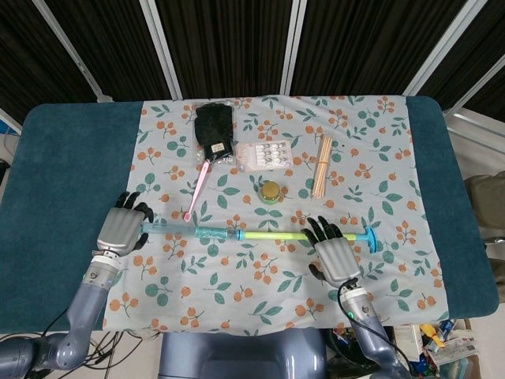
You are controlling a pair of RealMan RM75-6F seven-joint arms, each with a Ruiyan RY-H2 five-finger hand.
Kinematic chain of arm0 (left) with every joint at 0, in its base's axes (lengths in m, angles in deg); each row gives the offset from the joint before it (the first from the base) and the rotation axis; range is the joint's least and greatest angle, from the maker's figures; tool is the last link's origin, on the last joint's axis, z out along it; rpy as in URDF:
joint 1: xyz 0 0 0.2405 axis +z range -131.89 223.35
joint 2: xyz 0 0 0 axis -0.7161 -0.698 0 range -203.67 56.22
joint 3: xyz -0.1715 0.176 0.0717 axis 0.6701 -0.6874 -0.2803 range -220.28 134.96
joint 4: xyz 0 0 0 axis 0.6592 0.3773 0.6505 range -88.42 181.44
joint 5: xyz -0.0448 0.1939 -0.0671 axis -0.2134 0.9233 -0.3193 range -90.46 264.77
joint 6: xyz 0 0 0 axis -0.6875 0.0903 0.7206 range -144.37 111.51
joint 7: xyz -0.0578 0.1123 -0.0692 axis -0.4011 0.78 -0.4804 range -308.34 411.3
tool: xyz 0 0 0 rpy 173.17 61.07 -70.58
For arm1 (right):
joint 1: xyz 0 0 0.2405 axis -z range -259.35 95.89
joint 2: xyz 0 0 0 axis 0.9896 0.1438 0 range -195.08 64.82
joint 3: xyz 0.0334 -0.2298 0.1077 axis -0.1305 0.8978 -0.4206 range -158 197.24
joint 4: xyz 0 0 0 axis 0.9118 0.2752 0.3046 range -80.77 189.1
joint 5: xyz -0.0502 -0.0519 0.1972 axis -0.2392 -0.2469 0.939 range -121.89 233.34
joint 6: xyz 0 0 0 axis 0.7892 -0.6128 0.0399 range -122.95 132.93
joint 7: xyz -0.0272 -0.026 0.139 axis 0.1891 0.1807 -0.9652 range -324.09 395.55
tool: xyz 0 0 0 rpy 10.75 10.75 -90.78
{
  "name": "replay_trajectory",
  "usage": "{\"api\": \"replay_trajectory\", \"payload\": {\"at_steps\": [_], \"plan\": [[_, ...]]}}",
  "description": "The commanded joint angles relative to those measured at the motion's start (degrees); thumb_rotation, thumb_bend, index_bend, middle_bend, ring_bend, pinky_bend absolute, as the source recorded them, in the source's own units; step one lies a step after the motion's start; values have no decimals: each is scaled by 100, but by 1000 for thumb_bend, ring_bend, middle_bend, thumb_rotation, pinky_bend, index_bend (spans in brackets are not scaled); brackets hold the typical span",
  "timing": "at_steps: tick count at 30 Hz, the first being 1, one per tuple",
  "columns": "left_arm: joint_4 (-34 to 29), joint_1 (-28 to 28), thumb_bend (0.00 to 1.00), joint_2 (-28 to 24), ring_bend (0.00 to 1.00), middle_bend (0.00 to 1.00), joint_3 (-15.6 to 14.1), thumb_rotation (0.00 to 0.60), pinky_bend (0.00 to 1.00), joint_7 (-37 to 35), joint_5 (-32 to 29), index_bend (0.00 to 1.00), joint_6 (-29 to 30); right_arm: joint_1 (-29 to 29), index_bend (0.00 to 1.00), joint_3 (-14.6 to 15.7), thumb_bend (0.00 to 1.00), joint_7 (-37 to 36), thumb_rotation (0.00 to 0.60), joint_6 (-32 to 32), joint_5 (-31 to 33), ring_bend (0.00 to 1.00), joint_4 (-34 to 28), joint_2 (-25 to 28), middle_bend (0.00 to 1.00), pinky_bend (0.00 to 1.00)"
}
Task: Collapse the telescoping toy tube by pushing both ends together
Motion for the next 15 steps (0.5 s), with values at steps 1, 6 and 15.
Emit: {"api": "replay_trajectory", "payload": {"at_steps": [1,6,15], "plan": [[-18,56,430,-128,80,330,-32,600,103,-113,36,578,-6,-189,275,-219,210,245,600,-32,375,10,281,-196,84,153],[8,88,430,-223,80,329,-52,600,103,-206,50,578,-34,-318,323,-386,249,399,600,-31,789,16,579,-272,98,153],[5,82,430,-251,80,329,-65,600,103,-242,78,579,-69,-493,353,-514,258,573,600,1,1440,17,978,-344,103,153]]}}
